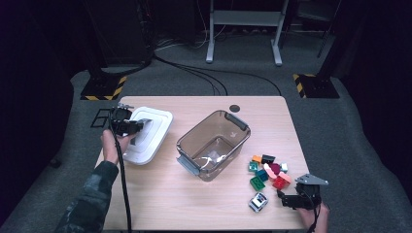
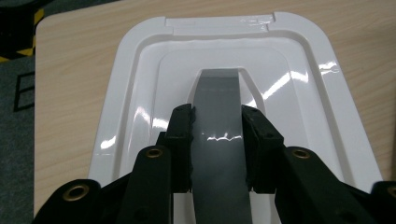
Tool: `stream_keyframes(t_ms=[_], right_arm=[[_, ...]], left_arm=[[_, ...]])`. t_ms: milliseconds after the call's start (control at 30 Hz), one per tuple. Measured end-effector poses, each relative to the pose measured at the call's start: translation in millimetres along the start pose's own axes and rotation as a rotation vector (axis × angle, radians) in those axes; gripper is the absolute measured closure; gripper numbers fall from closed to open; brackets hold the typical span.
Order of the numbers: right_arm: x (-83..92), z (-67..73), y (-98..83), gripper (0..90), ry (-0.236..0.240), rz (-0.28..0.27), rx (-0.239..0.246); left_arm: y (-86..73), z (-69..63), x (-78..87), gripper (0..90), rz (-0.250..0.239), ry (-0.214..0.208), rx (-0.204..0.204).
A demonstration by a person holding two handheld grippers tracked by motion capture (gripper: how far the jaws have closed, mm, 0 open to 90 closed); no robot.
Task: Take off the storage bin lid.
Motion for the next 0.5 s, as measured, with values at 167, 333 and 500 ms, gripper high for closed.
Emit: stream_keyframes(t_ms=[167,333,500], right_arm=[[0.0,0.0,0.0,1.6,0.000,0.000,0.000],[0.2,0.2,-0.2,1.7,0.000,0.002,-0.004],[0.2,0.2,-0.1,1.6,0.000,0.002,-0.004]], left_arm=[[-13.3,11.9,-10.9,66.8,0.008,0.011,0.044],[-23.7,19.4,-21.5,66.7,0.016,0.016,0.068],[-33.4,26.0,-32.5,66.7,0.017,0.020,0.094]])
Point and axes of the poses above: each handheld gripper's, and its own axes: x roughly backward along the jaws, y roughly out of its top, z roughly to its left, the point moved 7 cm from there along -x, roughly forward along the jaws, and after that the axes turned 14 degrees about -y, right-handed, at the moved point
